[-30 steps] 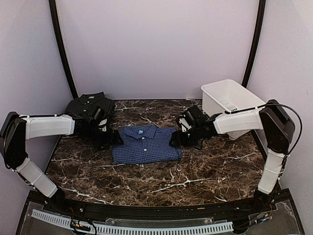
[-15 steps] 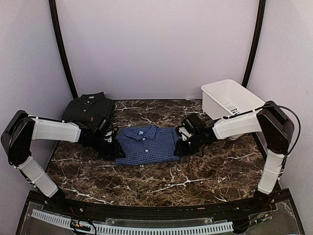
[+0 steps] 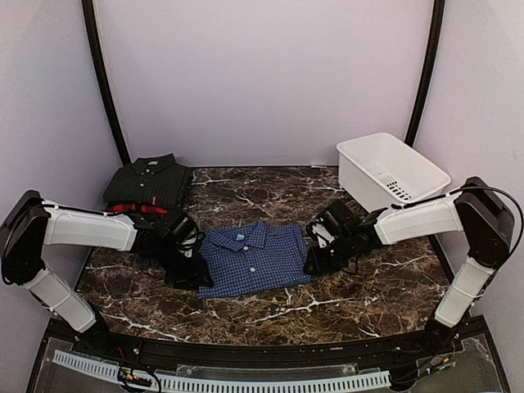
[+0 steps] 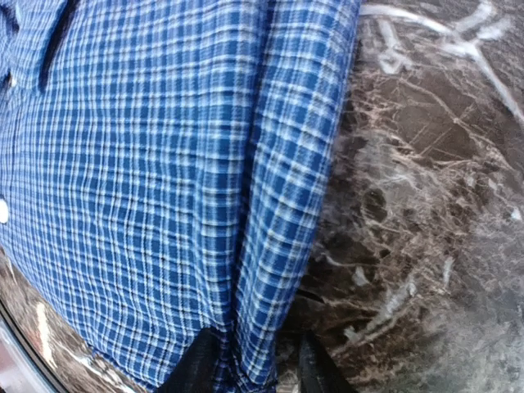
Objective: Fold and stack the long sleeve shirts
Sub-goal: Adjust the square-folded shirt at the center of the board.
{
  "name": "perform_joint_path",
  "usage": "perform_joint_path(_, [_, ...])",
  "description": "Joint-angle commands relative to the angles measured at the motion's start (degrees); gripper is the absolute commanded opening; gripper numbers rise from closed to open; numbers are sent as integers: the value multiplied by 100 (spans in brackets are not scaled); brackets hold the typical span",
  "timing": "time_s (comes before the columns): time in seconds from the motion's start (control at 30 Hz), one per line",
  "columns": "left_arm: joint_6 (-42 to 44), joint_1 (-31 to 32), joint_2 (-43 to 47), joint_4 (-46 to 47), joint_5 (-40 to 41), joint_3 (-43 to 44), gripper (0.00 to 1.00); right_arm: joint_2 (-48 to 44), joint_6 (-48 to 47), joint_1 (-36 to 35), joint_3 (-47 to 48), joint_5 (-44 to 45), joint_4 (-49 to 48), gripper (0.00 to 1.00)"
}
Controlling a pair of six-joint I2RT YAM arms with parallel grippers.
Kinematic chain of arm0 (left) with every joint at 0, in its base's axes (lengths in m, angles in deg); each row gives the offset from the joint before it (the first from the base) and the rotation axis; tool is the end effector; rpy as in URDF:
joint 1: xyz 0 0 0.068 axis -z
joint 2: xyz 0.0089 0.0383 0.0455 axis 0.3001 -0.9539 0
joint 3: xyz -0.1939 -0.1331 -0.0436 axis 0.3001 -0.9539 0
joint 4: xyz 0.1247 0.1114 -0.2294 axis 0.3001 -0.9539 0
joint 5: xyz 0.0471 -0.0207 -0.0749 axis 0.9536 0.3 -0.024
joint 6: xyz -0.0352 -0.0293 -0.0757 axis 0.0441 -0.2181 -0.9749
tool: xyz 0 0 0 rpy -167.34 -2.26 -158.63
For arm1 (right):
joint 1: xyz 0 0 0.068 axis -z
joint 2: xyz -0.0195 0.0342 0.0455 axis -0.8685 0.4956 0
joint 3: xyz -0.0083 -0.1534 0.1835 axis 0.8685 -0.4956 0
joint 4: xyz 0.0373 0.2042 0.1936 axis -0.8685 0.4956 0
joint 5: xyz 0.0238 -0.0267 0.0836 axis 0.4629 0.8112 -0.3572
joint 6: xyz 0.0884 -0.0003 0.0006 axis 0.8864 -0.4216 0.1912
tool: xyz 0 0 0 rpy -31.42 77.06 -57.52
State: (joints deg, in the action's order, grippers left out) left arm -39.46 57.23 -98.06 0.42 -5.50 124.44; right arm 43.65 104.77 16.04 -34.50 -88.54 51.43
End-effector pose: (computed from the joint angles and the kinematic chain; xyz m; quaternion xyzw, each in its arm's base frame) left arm 0.2230 -0.2176 0.0702 0.0039 0.9637 -0.2602 0.0595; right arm 0.2420 0.2554 0.0575 -0.1482 0.9519 0.2216 0.1508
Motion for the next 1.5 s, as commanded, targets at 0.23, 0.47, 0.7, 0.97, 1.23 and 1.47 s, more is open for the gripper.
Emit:
perform_joint_path(0.23, [138,-887,961,-837,959,499,54,-206,-331,16,1037,643,683,42])
perform_joint_path(0.47, [442,-1192,497,-228,618,733,46,664,-598,120,2036,568,463,42])
perform_joint_path(0.7, [480,-1268,27,85,593,823,39,1403,-643,376,2492,138,193,40])
perform_joint_path(0.97, [484,-1279,-360,230,527,877,39,1742,-615,486,2683,123,25,39])
perform_joint_path(1.23, [412,-1279,-435,366,396,905,41,1945,-581,500,2809,-32,-21,39])
perform_joint_path(1.47, [407,-1279,-643,634,96,1021,22,2115,-569,500,2936,-153,-59,36])
